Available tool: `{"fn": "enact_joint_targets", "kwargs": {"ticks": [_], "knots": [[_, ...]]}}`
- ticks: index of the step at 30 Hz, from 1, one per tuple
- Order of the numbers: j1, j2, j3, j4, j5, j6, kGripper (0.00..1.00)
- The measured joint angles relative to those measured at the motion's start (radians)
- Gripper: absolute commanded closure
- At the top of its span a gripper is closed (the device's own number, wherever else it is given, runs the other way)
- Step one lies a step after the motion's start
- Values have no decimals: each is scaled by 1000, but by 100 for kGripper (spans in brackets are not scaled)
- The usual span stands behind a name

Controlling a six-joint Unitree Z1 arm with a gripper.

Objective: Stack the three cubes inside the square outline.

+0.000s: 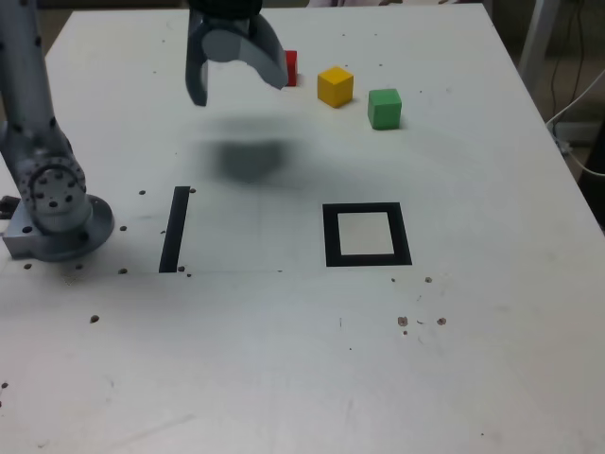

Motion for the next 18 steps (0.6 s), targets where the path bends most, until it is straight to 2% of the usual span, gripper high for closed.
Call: {"fn": "enact_joint_targets", "kwargs": {"ticks": [9,18], "knots": [[126,115,-152,17,1,150,1],[205,231,-316,52,1,259,1]]}}
